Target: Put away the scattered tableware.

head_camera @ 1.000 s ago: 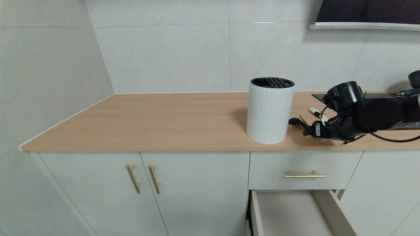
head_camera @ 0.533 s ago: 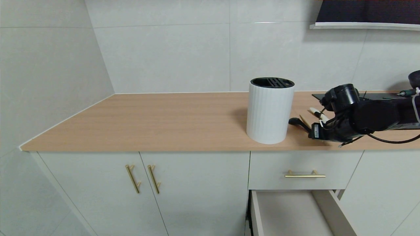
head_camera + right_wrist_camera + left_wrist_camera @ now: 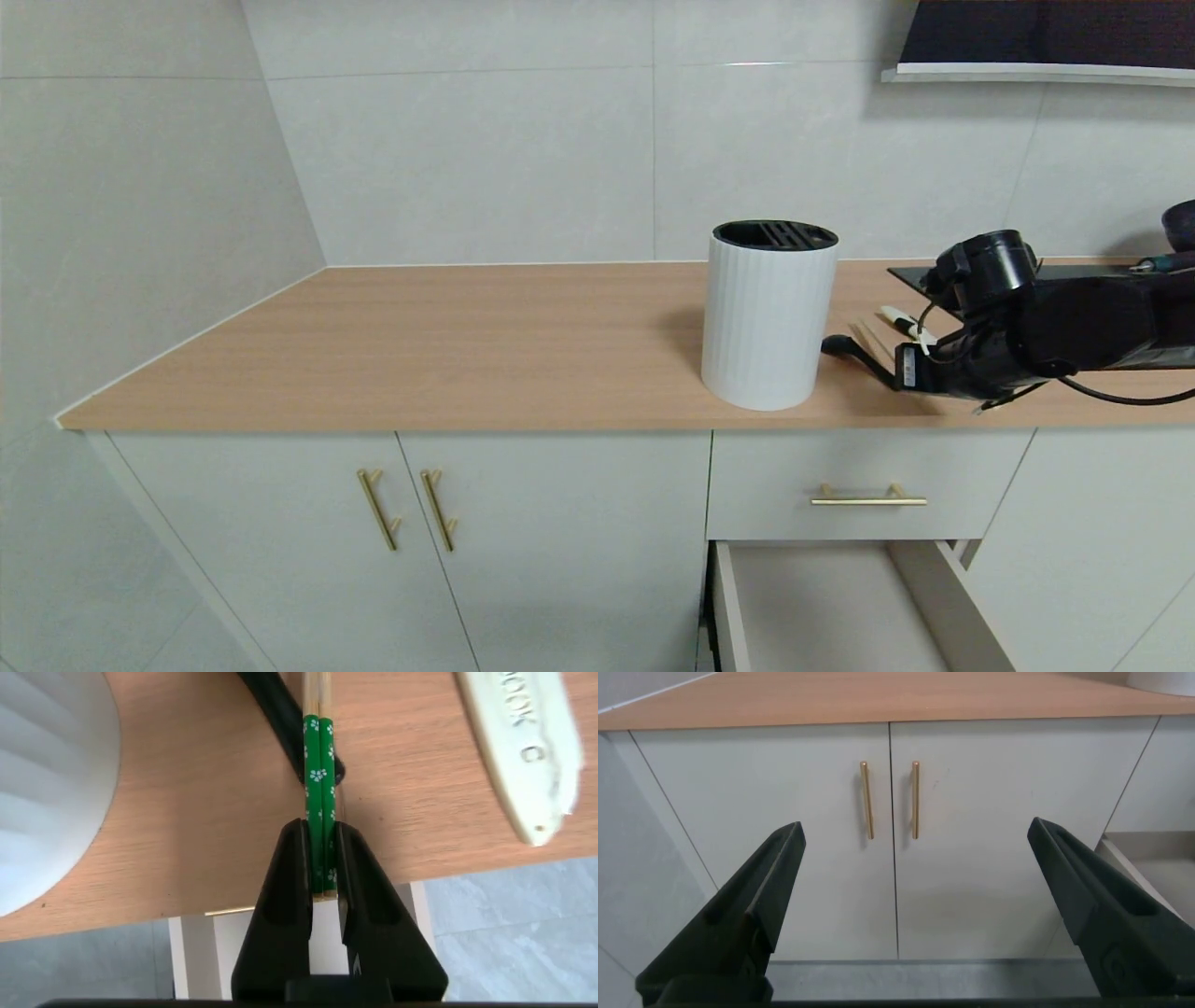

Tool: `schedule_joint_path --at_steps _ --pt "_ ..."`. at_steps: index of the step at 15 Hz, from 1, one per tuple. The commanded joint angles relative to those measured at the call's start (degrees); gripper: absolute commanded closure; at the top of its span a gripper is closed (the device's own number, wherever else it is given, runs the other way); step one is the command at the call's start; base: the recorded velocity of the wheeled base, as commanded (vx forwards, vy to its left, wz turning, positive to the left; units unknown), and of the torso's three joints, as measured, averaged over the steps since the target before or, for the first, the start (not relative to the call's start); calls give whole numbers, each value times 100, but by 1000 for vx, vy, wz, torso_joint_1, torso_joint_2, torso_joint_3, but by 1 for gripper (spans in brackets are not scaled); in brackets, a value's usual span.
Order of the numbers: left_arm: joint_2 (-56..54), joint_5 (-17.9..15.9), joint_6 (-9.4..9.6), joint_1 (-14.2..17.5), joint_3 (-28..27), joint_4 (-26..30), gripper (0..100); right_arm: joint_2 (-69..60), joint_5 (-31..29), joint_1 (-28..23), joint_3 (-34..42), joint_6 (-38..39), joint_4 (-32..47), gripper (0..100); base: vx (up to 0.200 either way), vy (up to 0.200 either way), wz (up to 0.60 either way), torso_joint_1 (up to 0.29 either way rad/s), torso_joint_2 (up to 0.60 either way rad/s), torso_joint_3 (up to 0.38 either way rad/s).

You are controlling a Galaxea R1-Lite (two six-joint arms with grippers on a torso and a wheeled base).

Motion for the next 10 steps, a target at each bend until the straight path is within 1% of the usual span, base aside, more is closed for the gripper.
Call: schedule_joint_path --at_steps 1,4,5,6,7,8,9,10 --pt "2 1 2 1 0 0 0 -374 5 -2 115 3 35 100 0 0 0 0 0 0" --pt "2 1 2 1 0 0 0 -2132 128 7 1178 12 52 100 0 0 0 0 0 0" --pt "2 1 2 1 0 0 0 -2554 234 7 1372 12 123 100 0 0 0 0 0 0" --pt "2 1 2 1 0 0 0 -2905 357 7 1495 12 369 100 0 0 0 0 0 0" --pt "2 1 2 1 0 0 0 -3415 752 24 1424 3 1283 100 0 0 0 0 0 0" --pt "2 1 2 1 0 0 0 -3723 1209 24 1266 3 1889 100 0 0 0 0 0 0" --pt "2 1 2 1 0 0 0 -4004 1693 16 1257 -41 2285 100 0 0 0 0 0 0" --pt "2 1 2 1 0 0 0 -4224 1992 7 1293 -94 2469 100 0 0 0 0 0 0"
